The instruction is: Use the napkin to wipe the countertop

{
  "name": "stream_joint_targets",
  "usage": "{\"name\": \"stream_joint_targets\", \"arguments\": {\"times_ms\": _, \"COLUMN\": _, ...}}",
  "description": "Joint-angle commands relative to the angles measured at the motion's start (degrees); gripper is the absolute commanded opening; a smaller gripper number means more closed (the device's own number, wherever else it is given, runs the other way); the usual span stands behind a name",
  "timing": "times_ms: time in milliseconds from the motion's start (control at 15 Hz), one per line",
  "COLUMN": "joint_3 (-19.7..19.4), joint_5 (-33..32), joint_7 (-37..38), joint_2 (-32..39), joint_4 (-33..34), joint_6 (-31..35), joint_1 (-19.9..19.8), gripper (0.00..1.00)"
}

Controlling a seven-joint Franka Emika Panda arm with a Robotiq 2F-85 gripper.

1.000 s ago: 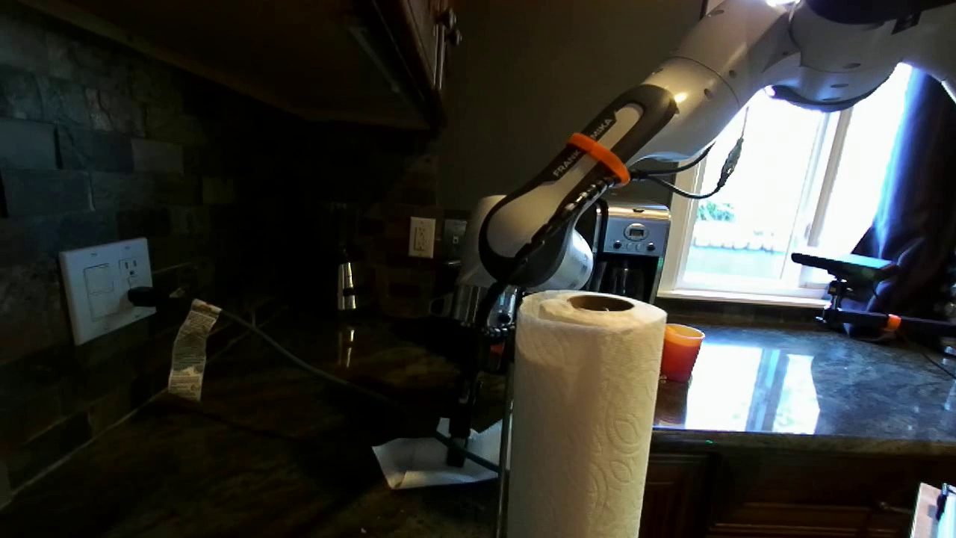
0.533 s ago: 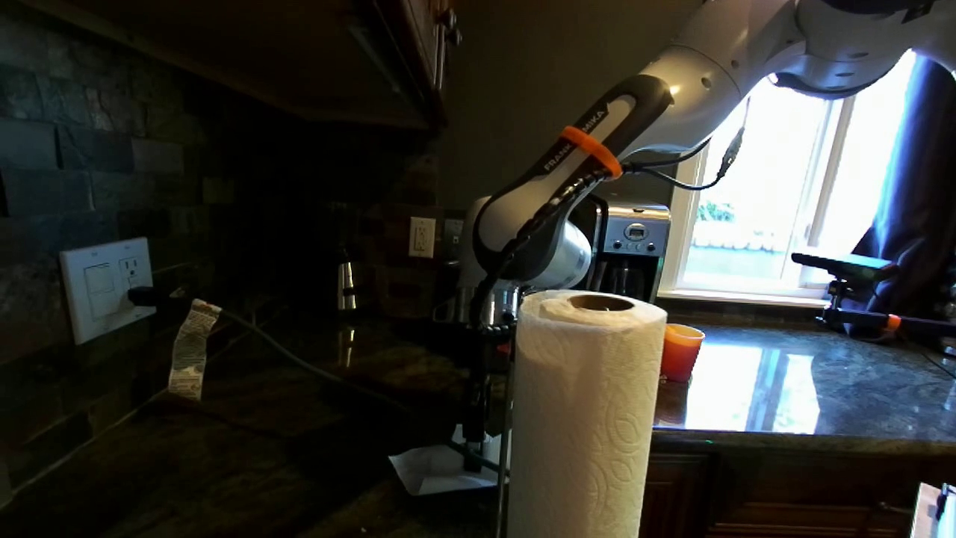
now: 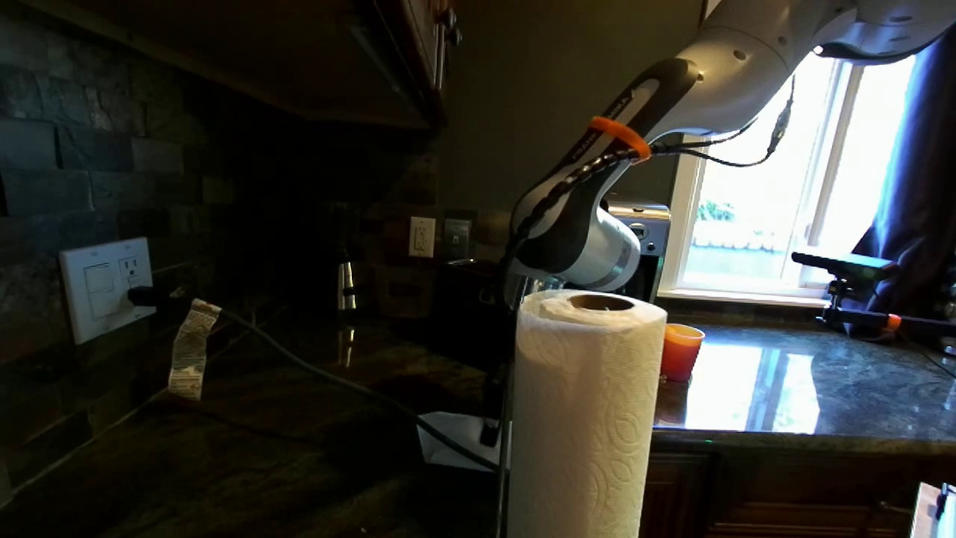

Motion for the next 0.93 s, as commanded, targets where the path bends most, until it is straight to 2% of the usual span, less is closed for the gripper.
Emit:
{"name": "stream_joint_targets", "arguments": {"times_ms": 0, "joint_3": 6.7, "joint_5": 13.6, "joint_7": -8.3, "joint_2": -7.0, "joint_4": -7.6, "joint_6": 9.2, "joint_1": -6.1, "gripper": 0.01}}
{"name": "stream_joint_targets", "arguments": {"times_ms": 133, "joint_3": 11.0, "joint_5": 21.1, "joint_7": -12.6, "joint_2": -9.4, "joint_4": -9.0, "joint_6": 12.3, "joint_1": -9.2, "gripper": 0.01}}
{"name": "stream_joint_targets", "arguments": {"times_ms": 267, "joint_3": 13.7, "joint_5": 29.0, "joint_7": -16.8, "joint_2": -11.8, "joint_4": -9.5, "joint_6": 15.2, "joint_1": -10.6, "gripper": 0.01}}
{"name": "stream_joint_targets", "arguments": {"times_ms": 467, "joint_3": 13.0, "joint_5": 28.2, "joint_7": -11.7, "joint_2": -16.2, "joint_4": -12.5, "joint_6": 19.9, "joint_1": -9.6, "gripper": 0.01}}
{"name": "stream_joint_targets", "arguments": {"times_ms": 533, "joint_3": 11.4, "joint_5": 25.9, "joint_7": -10.0, "joint_2": -17.0, "joint_4": -13.3, "joint_6": 21.3, "joint_1": -8.5, "gripper": 0.01}}
{"name": "stream_joint_targets", "arguments": {"times_ms": 600, "joint_3": 12.4, "joint_5": 27.0, "joint_7": -11.6, "joint_2": -16.3, "joint_4": -12.3, "joint_6": 22.5, "joint_1": -9.2, "gripper": 0.01}}
{"name": "stream_joint_targets", "arguments": {"times_ms": 867, "joint_3": 5.7, "joint_5": 16.6, "joint_7": -7.0, "joint_2": -13.9, "joint_4": -12.2, "joint_6": 27.0, "joint_1": -4.7, "gripper": 0.01}}
